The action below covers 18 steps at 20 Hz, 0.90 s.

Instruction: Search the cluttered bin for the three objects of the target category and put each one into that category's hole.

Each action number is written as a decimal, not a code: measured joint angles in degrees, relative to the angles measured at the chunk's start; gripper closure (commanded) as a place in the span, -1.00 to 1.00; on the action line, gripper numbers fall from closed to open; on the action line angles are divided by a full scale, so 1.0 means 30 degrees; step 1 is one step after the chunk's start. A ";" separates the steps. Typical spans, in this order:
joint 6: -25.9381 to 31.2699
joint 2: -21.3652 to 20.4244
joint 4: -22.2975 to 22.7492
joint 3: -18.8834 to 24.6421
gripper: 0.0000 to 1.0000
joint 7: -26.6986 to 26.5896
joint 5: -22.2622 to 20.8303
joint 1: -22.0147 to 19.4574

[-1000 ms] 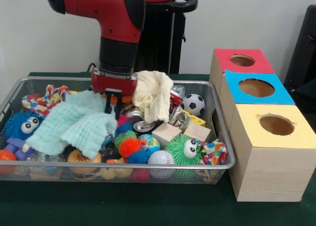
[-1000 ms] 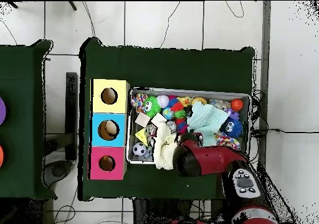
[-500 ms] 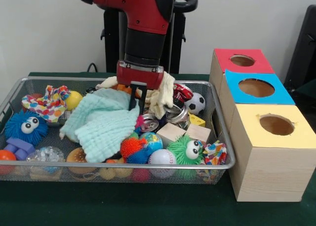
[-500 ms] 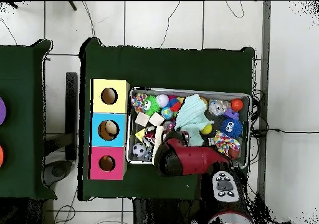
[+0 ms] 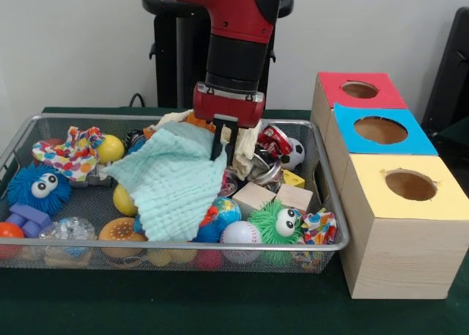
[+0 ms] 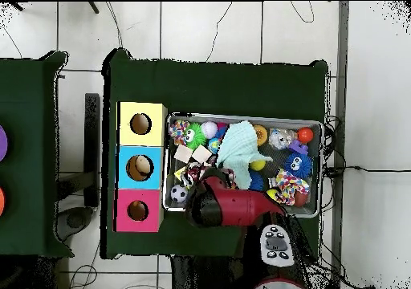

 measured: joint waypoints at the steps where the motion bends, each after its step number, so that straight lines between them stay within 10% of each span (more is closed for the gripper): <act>1: 0.0000 -0.0014 0.0044 -0.0006 1.00 0.0000 0.0157 0.0029; 18: -0.0696 -0.0152 0.1013 -0.0128 1.00 0.0010 0.2365 0.0328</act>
